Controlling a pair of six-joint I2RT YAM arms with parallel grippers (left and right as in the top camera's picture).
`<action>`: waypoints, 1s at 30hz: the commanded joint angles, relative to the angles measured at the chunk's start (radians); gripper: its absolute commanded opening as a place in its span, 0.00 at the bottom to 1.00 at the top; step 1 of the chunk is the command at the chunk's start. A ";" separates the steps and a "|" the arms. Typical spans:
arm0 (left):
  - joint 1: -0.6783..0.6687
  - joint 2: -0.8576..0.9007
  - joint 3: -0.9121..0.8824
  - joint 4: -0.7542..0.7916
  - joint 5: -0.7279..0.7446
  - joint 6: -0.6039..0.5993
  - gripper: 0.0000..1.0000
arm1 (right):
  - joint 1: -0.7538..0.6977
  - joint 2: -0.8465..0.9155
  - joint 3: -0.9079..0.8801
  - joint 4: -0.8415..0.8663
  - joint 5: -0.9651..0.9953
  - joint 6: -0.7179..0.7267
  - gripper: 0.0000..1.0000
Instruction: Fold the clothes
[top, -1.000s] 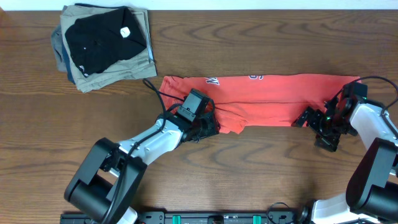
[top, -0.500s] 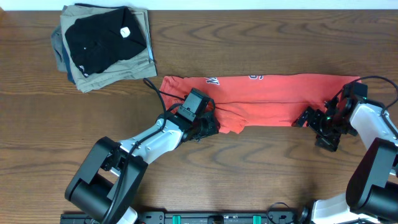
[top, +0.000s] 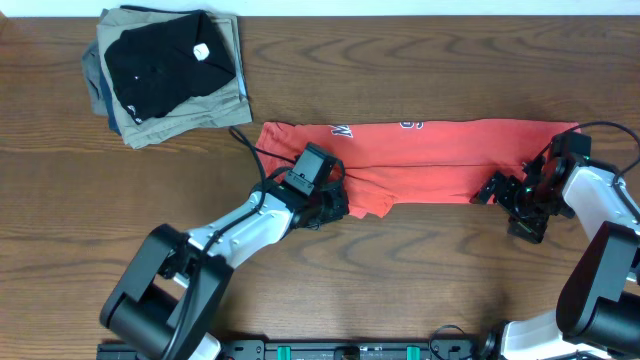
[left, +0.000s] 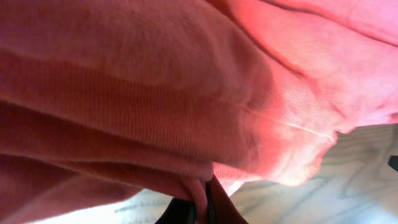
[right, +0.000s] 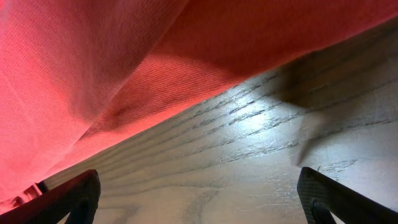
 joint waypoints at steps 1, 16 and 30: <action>-0.002 -0.070 0.015 -0.018 -0.003 0.009 0.06 | 0.006 0.000 -0.006 0.002 0.003 -0.012 0.99; -0.003 -0.213 0.015 -0.269 -0.002 0.009 0.06 | 0.000 -0.001 -0.002 -0.030 0.003 -0.010 0.99; -0.003 -0.550 0.015 -0.700 -0.002 0.047 0.06 | -0.062 -0.056 0.140 -0.235 0.029 0.021 0.96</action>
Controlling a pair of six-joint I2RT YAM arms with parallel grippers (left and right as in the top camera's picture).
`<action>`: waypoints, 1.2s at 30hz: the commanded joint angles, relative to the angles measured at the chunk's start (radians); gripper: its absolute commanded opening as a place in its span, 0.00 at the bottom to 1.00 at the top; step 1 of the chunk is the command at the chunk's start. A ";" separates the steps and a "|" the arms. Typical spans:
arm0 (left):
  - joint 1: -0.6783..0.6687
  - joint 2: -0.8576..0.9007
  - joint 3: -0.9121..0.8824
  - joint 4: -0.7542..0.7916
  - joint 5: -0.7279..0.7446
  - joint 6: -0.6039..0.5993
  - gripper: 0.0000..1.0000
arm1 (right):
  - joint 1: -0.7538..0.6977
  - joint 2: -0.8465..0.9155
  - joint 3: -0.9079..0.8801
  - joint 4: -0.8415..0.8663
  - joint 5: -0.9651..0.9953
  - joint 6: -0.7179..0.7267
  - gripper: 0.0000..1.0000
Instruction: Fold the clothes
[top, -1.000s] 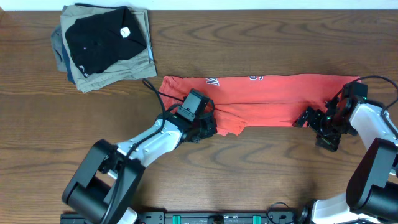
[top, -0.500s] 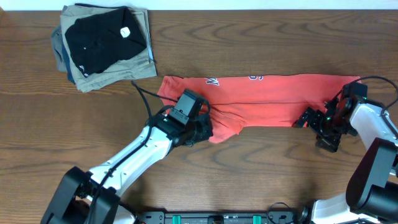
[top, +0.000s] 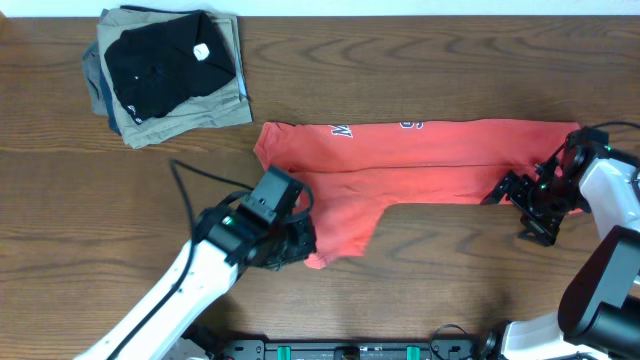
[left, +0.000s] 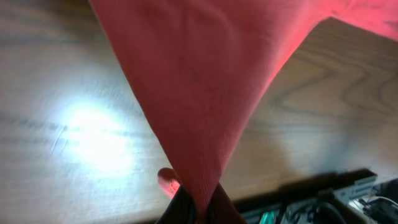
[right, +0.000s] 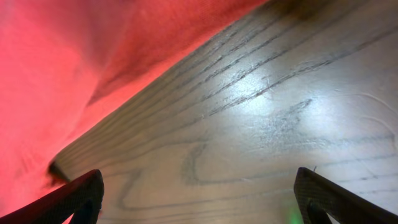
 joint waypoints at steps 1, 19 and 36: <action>-0.002 -0.066 0.013 -0.068 -0.003 0.017 0.06 | -0.012 -0.052 0.030 -0.017 0.028 0.026 0.96; -0.002 -0.186 0.013 -0.427 0.081 0.025 0.06 | -0.092 -0.262 0.030 -0.059 0.208 0.145 0.99; -0.001 -0.296 0.013 -0.535 0.046 0.032 0.06 | -0.434 -0.262 0.021 -0.113 0.312 0.251 0.99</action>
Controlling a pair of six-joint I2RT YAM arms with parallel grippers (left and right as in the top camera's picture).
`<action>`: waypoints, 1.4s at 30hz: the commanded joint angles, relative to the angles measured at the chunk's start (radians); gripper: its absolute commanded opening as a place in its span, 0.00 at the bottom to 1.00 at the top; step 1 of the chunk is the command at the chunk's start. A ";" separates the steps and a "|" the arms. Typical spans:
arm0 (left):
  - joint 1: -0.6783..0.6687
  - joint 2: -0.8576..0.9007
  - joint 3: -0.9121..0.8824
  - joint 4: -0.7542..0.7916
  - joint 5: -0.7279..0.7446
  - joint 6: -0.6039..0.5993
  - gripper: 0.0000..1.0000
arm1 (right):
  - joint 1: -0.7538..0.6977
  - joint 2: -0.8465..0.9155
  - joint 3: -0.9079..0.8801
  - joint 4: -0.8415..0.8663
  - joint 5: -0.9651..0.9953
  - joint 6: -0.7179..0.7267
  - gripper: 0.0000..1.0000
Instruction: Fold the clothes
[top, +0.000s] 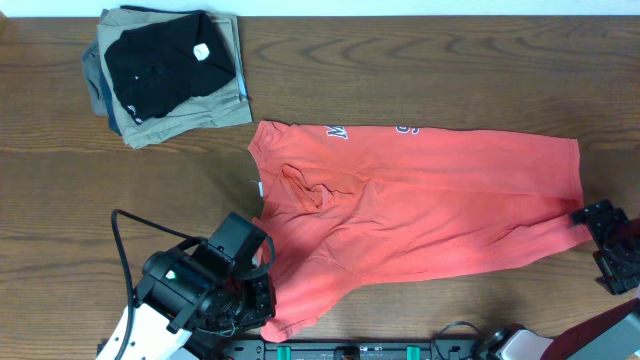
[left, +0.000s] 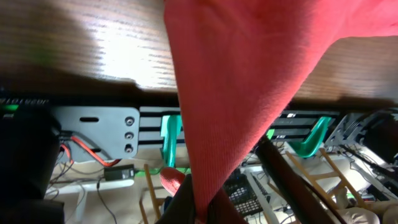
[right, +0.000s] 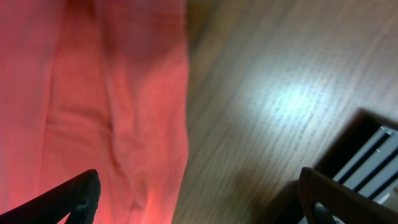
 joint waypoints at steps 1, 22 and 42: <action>-0.001 -0.003 0.013 0.017 -0.013 0.009 0.06 | -0.035 -0.011 0.008 0.006 0.090 0.108 0.99; -0.001 -0.003 0.012 0.052 -0.073 0.010 0.06 | -0.074 0.156 -0.151 0.425 -0.023 0.098 0.62; -0.001 -0.002 0.012 0.066 -0.073 0.009 0.06 | -0.016 0.266 -0.151 0.523 -0.037 0.098 0.24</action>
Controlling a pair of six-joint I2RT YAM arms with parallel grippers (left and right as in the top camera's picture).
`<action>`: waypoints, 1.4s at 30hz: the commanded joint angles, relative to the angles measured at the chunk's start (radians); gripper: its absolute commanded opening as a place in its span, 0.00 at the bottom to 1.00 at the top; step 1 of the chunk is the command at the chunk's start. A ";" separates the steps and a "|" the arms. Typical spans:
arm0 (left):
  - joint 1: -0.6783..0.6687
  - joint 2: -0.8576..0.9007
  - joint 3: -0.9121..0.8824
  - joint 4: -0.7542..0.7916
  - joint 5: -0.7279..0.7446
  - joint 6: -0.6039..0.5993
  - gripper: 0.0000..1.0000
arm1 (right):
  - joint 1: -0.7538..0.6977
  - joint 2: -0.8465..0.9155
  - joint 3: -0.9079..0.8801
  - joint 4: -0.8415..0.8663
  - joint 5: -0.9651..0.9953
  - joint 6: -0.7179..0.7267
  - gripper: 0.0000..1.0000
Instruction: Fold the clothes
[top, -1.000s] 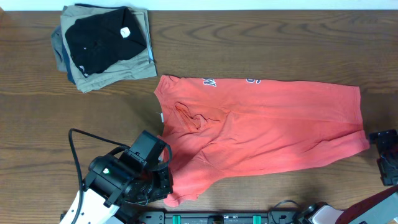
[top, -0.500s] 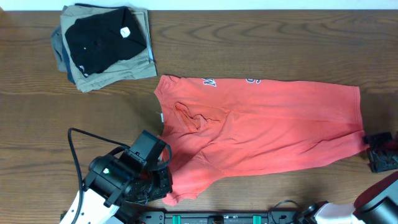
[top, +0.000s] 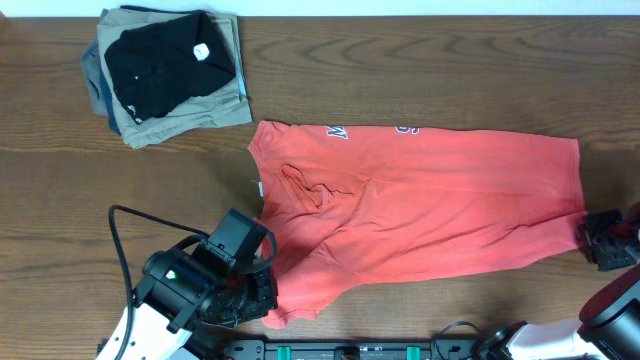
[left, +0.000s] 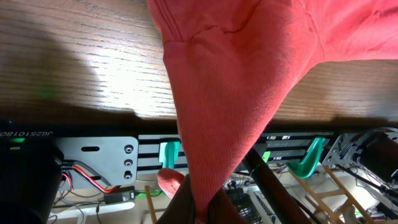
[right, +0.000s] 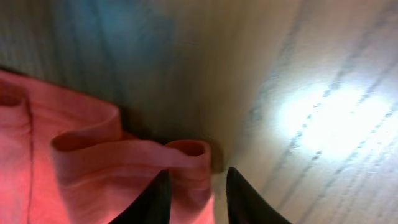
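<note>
An orange-red shirt (top: 420, 200) with white lettering lies spread across the table's middle, rumpled near its left side. Its front left corner is drawn to the table's front edge, where my left gripper (top: 262, 305) is shut on it. The left wrist view shows that cloth (left: 236, 93) hanging taut from the gripper (left: 200, 208), past the edge. My right gripper (top: 600, 240) is at the shirt's front right corner. In the blurred right wrist view its fingers (right: 158, 199) stand narrowly apart on either side of the rolled hem (right: 124, 155).
A stack of folded clothes (top: 165, 75), black on tan, sits at the back left. The brown wooden table (top: 420, 70) runs wide behind the shirt. Below the front edge are a metal rail, cables and green clips (left: 168, 152).
My right gripper was wide open beside the shirt's right edge; now its fingers are much closer together astride the hem. The left gripper still holds the corner at the front edge, barely moved.
The shirt lay folded in a narrow band, my left gripper shut on its lower layer, the right open at its right end. The left then held the corner nearer the front. By 1.4 s ago the shirt lay spread. Now the right's fingers straddle the hem.
</note>
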 joint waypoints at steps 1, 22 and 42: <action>-0.001 -0.002 0.012 0.000 -0.014 0.009 0.07 | 0.022 0.005 -0.004 0.005 -0.005 0.001 0.21; -0.001 -0.002 0.012 0.038 -0.013 0.009 0.07 | 0.119 0.005 0.129 -0.070 -0.259 0.010 0.02; -0.001 -0.002 0.012 0.042 -0.013 0.009 0.07 | 0.225 0.005 0.330 -0.222 -0.023 -0.068 0.87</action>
